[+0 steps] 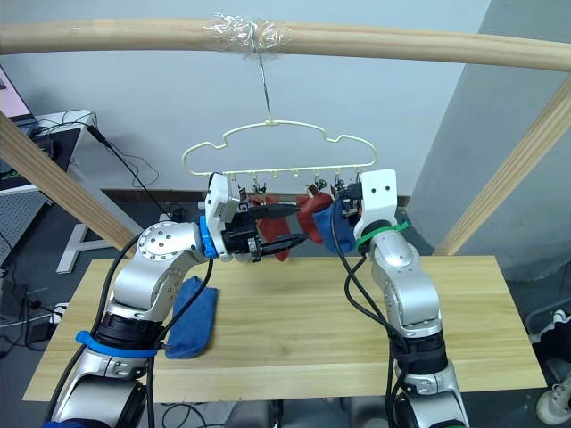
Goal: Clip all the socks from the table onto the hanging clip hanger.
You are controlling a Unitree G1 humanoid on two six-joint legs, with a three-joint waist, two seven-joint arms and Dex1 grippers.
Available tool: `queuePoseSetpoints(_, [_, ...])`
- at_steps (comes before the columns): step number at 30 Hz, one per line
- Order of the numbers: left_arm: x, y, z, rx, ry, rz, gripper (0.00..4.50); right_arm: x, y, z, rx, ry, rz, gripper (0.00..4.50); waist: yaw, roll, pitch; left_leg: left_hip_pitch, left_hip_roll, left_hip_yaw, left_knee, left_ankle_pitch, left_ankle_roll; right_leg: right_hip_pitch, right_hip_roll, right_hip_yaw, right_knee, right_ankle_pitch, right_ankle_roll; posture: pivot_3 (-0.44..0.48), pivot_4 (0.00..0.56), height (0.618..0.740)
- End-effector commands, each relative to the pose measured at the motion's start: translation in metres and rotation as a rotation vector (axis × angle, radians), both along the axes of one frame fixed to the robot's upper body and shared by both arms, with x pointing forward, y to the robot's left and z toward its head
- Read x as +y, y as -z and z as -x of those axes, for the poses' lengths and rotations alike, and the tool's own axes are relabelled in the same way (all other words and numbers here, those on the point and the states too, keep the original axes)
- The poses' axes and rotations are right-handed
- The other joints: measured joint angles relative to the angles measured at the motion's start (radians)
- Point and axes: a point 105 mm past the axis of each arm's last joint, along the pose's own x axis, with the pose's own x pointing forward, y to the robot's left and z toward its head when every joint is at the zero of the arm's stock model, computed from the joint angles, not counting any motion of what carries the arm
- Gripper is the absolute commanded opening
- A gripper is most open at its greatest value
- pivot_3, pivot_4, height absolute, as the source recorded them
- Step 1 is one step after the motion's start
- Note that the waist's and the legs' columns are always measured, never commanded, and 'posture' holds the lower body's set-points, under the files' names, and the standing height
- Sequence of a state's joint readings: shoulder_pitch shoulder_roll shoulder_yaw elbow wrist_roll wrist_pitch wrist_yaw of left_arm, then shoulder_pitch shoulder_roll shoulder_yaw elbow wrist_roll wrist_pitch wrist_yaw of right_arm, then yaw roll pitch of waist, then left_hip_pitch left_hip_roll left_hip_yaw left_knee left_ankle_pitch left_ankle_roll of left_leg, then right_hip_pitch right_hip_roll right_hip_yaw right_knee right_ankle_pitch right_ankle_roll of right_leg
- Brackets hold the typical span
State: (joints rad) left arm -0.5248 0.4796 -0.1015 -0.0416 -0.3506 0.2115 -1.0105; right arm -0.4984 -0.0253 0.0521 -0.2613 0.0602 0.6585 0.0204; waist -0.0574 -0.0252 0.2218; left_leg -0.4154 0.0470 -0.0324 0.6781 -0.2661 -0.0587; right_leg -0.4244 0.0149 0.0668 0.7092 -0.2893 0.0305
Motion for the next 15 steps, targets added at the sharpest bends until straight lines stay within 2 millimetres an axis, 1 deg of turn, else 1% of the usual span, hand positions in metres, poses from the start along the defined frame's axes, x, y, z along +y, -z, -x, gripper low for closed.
queuePoseSetpoints(1, [-0.0041,-0.0151,0.0031,-0.062,0.015,0.011,2.8,-0.0022,-0.0183,-0.001,-0.075,0.01,-0.018,1.97,0.0,0.0,0.0,0.0,0.0,0.0,0.0,0.0,0.0,0.0,0.0,0.0,0.0,0.0,0.0,-0.037,0.188,0.705])
queuePoseSetpoints(15, [-0.0046,-0.0153,0.0028,-0.06,0.017,0.016,2.8,0.0045,-0.0248,-0.0067,-0.098,-0.015,-0.034,1.97,0.0,0.0,0.0,0.0,0.0,0.0,0.0,0.0,0.0,0.0,0.0,0.0,0.0,0.0,0.0,-0.035,0.186,0.705])
